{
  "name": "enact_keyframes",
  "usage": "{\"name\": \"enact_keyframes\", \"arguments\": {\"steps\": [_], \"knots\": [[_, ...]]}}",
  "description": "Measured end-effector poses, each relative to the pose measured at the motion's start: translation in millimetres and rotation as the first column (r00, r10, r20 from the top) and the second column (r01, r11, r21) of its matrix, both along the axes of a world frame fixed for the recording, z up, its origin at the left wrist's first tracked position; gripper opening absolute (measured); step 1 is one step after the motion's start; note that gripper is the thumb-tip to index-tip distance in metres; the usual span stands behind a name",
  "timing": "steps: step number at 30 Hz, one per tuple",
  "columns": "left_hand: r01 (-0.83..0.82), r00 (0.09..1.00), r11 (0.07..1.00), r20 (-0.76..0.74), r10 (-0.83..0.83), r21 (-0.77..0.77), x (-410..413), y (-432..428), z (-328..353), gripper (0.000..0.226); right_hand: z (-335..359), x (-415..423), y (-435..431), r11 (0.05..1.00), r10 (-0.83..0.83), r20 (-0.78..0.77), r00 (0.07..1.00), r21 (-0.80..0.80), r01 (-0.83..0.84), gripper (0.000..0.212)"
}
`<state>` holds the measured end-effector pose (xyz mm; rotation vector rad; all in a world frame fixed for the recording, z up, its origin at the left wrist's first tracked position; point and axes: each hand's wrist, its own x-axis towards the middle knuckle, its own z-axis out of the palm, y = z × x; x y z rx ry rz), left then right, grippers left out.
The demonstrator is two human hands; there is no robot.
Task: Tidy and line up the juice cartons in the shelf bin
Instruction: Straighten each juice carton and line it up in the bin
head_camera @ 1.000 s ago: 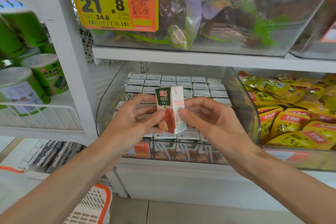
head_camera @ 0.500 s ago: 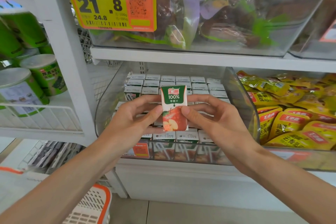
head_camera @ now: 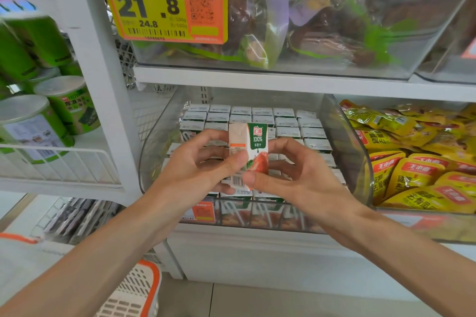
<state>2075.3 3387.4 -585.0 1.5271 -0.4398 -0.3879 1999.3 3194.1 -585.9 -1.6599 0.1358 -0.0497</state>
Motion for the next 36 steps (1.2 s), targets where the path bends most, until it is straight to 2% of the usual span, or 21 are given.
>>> {"name": "enact_keyframes", "arguments": {"steps": [5, 7, 11, 13, 16, 18, 23, 25, 32, 36], "knots": [[0.029, 0.999, 0.999, -0.03, -0.03, -0.013, 0, 0, 1, 0.034, 2, 2, -2, 0.998, -0.061, -0.014, 0.998, 0.017, 0.061, 0.037], [0.033, 0.999, 0.999, -0.016, -0.033, -0.012, 0, 1, 0, 0.03, 3, 3, -3, 0.999, -0.039, -0.016, 0.999, 0.03, 0.04, 0.036], [-0.023, 1.0, 1.0, -0.011, 0.023, -0.002, 2, 0, 0, 0.052, 4, 3, -3, 0.998, 0.0, -0.005, 1.0, 0.058, 0.0, 0.044], [0.019, 1.0, 0.999, 0.021, -0.019, 0.043, 2, 0, 0, 0.058, 5, 3, -3, 0.997, 0.026, -0.005, 1.0, 0.079, -0.026, 0.044], [0.107, 0.993, 0.991, 0.049, -0.112, 0.083, -1, 0, 0, 0.049, 4, 4, -2, 0.99, 0.082, 0.009, 0.997, 0.111, -0.082, 0.046], [0.108, 0.993, 0.992, 0.037, -0.11, 0.059, -2, 0, 0, 0.044, 3, 3, -2, 0.987, 0.112, 0.038, 0.993, 0.109, -0.116, 0.044], [0.057, 0.998, 0.998, 0.02, -0.058, 0.03, 0, -2, -1, 0.04, 2, 1, -3, 0.996, 0.077, 0.1, 0.992, -0.055, -0.072, 0.04], [0.042, 0.999, 0.999, 0.016, -0.042, 0.023, -1, -3, -1, 0.04, 1, 1, -2, 0.997, 0.043, 0.114, 0.993, -0.072, -0.035, 0.04], [0.017, 1.0, 0.997, -0.017, -0.015, 0.072, -2, 3, 7, 0.027, -1, -2, -5, 0.999, -0.045, 0.125, 0.991, 0.034, 0.041, 0.04], [-0.045, 0.999, 0.997, -0.004, 0.045, 0.06, -11, 4, 9, 0.025, -2, -5, -3, 0.998, -0.002, 0.112, 0.994, 0.062, -0.005, 0.037]]}}
